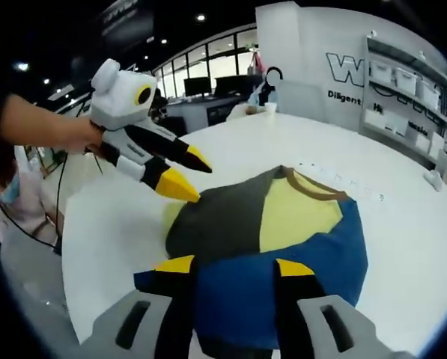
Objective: Fold the garment on the visible template until the final outline fits inside the template.
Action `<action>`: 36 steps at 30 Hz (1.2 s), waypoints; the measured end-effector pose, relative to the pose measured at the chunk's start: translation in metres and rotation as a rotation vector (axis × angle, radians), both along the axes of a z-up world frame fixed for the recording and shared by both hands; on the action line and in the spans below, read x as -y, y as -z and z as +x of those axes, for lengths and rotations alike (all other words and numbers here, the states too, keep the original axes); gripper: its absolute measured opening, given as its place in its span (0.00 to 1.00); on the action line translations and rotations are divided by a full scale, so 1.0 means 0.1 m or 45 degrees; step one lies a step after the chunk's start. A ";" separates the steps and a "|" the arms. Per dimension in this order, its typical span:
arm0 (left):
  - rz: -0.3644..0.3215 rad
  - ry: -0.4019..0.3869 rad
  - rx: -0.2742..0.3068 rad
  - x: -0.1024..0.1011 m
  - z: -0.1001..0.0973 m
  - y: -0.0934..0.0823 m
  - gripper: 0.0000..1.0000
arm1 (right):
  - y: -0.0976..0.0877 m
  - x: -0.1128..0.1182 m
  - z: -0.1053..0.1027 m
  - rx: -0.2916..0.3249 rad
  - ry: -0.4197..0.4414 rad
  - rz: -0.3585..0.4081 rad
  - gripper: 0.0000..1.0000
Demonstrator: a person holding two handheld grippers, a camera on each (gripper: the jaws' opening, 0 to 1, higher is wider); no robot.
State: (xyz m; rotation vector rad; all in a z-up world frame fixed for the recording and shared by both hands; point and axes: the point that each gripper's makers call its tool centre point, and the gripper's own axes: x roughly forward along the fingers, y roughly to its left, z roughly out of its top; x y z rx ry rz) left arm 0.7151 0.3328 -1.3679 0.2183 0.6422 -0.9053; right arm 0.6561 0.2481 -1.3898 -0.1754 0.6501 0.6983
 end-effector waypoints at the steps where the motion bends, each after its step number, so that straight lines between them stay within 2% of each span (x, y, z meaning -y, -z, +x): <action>1: 0.002 -0.004 0.000 -0.01 0.00 0.00 0.37 | 0.04 -0.03 -0.03 -0.006 -0.012 -0.009 0.35; 8: 0.003 -0.022 0.005 -0.07 0.02 -0.02 0.37 | 0.19 -0.09 -0.08 -0.032 -0.062 -0.057 0.28; 19: 0.003 -0.032 0.005 -0.10 0.04 -0.03 0.36 | 0.29 -0.06 -0.06 -0.040 -0.096 -0.132 0.00; 25: 0.004 -0.031 0.007 -0.10 0.04 -0.03 0.36 | 0.33 -0.05 -0.07 -0.060 -0.103 -0.154 0.00; 30: 0.002 -0.038 0.005 -0.12 0.05 -0.03 0.36 | 0.22 -0.01 -0.07 -0.062 -0.084 -0.128 0.00; 36: -0.001 -0.043 -0.003 -0.12 0.04 -0.03 0.35 | 0.09 0.15 -0.08 -0.048 -0.042 -0.116 0.00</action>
